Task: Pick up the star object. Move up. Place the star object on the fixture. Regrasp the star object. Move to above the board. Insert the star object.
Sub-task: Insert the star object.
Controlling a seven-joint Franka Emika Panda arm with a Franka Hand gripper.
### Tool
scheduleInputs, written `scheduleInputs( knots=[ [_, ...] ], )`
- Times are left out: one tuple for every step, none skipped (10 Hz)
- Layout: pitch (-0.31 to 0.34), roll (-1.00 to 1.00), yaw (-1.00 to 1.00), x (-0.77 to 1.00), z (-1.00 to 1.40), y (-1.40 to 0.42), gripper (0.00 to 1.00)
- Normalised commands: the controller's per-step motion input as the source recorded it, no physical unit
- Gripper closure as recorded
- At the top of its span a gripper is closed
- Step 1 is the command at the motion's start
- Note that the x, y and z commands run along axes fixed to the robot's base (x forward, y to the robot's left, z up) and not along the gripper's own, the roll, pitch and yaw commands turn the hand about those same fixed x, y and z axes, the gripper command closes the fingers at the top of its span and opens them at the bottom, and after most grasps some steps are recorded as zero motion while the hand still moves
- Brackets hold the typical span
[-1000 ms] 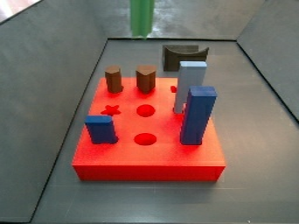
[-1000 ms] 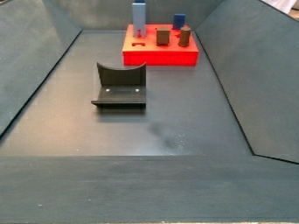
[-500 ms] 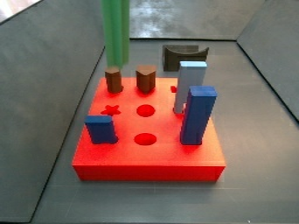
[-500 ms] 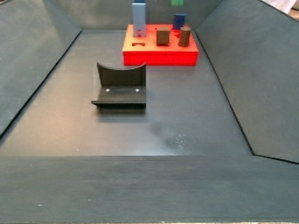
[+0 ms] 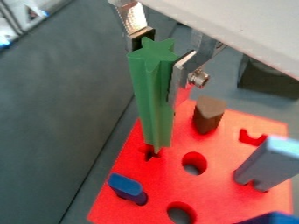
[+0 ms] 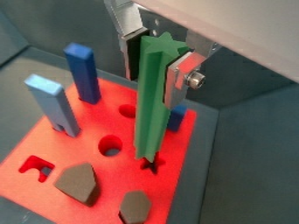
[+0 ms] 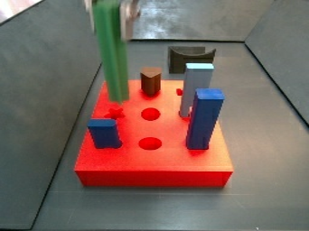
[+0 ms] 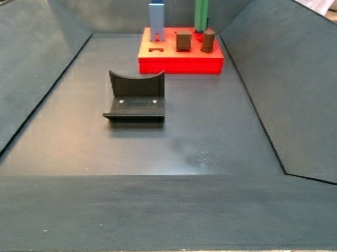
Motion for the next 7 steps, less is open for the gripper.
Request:
scheduleInputs(
  knots=[
    [-0.041, -0.50, -0.17, 0.00, -0.06, 0.34, 1.00],
    [0.000, -0.50, -0.11, -0.01, 0.00, 0.31, 1.00],
    [0.000, -0.50, -0.02, 0.00, 0.00, 0.29, 1.00],
    [-0.017, -0.37, -0.07, -0.12, -0.40, 0.01, 1.00],
    [0.000, -0.22, -0.09, -0.09, -0.65, 0.00, 1.00],
    [-0.073, -0.07, -0.07, -0.24, -0.52, 0.00, 1.00],
    [-0.044, 0.00, -0.04, -0.16, -0.22, 0.00, 1.00]
  ],
)
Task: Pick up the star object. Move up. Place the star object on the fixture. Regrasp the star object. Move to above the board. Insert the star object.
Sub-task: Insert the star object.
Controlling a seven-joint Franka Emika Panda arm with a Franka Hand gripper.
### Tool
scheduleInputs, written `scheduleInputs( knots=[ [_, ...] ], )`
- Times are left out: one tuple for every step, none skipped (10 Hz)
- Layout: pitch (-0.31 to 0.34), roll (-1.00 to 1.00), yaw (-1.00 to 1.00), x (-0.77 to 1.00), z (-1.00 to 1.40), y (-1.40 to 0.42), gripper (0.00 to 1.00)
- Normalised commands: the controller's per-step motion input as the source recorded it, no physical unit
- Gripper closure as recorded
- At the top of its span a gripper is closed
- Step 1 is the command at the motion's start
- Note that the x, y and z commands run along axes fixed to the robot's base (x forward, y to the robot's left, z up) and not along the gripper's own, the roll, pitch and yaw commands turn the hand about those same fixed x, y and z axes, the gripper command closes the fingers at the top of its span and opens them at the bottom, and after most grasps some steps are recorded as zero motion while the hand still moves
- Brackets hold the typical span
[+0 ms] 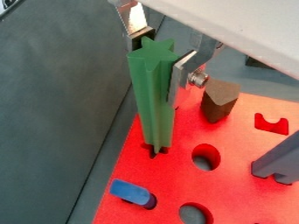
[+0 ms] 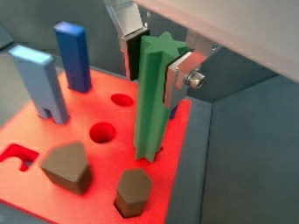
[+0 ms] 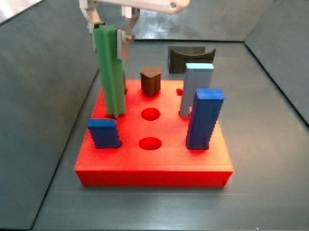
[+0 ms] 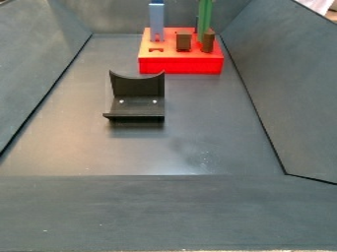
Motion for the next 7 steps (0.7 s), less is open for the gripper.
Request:
scheduleInputs(
  knots=[
    [0.000, 0.03, 0.00, -0.06, 0.00, -0.11, 1.00],
    [0.000, 0.04, 0.00, -0.03, 0.00, -0.25, 1.00],
    [0.000, 0.08, -0.01, -0.03, 0.00, -0.39, 1.00],
    [0.000, 0.07, -0.05, 0.00, -0.01, -0.40, 1.00],
    [0.011, 0.17, 0.00, 0.14, -0.23, -0.12, 1.00],
    [0.016, 0.30, 0.00, 0.16, -0.30, 0.03, 1.00],
    [0.000, 0.24, 0.00, 0.00, -0.20, 0.23, 1.00]
  ],
)
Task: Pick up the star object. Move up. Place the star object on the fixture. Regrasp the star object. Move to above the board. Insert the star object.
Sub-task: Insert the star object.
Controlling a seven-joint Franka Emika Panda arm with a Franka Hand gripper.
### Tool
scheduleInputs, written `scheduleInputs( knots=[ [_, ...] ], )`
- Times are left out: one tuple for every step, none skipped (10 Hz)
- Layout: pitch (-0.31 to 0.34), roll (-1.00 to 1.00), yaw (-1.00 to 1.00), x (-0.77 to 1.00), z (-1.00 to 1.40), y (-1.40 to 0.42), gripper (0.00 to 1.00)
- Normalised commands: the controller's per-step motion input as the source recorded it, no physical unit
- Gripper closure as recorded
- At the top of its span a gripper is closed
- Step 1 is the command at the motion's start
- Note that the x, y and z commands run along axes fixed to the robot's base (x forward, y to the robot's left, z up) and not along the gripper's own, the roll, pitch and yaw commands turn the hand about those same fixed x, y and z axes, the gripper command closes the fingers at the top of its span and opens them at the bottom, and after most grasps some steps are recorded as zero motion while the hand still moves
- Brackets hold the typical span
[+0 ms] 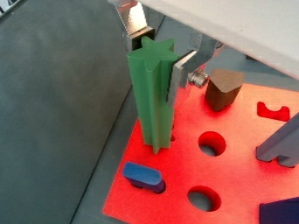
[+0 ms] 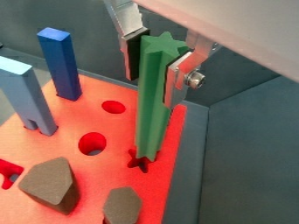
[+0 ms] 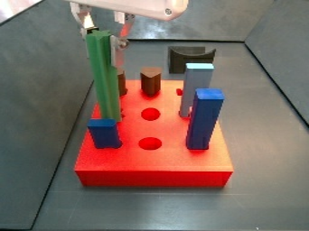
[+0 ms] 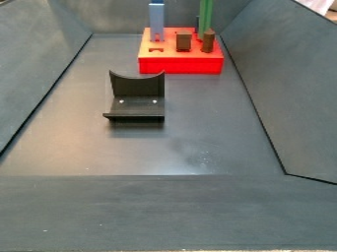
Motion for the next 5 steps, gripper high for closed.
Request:
scheduleInputs(
  knots=[
    [0.000, 0.09, 0.00, 0.00, -0.01, 0.30, 1.00],
    [0.014, 0.00, 0.01, 0.00, 0.00, 0.25, 1.00],
    [0.009, 0.02, 0.03, 0.00, 0.00, 0.12, 1.00],
    [0.027, 0.05, 0.10, 0.16, -0.09, 0.00, 1.00],
    [0.010, 0.12, 0.15, 0.16, -0.18, 0.00, 1.00]
  ],
)
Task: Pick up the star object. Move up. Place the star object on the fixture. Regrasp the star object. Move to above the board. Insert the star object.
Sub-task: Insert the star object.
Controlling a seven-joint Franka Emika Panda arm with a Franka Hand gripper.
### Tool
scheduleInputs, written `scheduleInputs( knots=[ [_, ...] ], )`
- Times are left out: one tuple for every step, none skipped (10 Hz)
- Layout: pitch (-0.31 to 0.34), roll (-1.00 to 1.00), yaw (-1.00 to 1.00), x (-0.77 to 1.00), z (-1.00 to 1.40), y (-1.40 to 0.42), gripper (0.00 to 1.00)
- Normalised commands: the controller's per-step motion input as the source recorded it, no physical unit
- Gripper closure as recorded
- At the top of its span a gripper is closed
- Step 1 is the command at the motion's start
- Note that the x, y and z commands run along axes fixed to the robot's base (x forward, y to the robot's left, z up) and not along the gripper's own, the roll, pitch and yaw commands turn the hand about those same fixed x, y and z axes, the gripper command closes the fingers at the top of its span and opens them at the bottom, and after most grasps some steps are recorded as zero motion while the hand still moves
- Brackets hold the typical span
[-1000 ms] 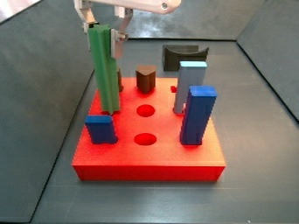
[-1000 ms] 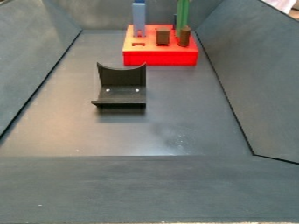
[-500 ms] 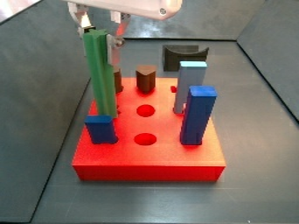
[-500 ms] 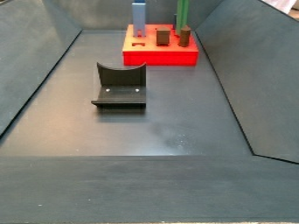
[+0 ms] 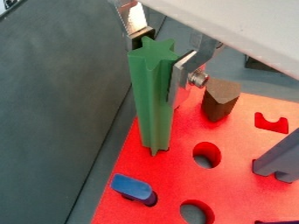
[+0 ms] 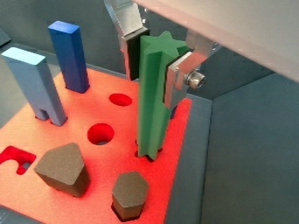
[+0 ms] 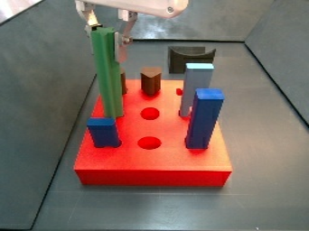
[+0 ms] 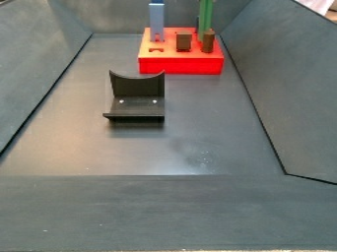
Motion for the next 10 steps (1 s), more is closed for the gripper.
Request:
scheduleInputs(
  knots=[
    [-0.049, 0.25, 0.22, 0.10, -0.53, -0.07, 1.00],
    [0.000, 0.29, -0.14, 0.42, -0.68, -0.23, 1.00],
    [0.057, 0.22, -0.56, 0.33, -0.67, -0.08, 1.00],
    [0.070, 0.22, -0.69, 0.17, -0.64, 0.00, 1.00],
    [0.070, 0.20, -0.77, 0.08, -0.61, 0.01, 1.00],
    [0.049, 0.11, -0.72, 0.03, -0.73, 0.00, 1.00],
    [0.000, 0.02, -0.35, 0.00, -0.59, 0.00, 1.00],
    [0.000, -0.01, 0.00, 0.01, -0.29, 0.07, 1.00],
    [0.000, -0.02, 0.00, 0.00, 0.00, 0.00, 1.00],
    [0.000, 0.00, 0.00, 0.00, 0.00, 0.00, 1.00]
  ],
)
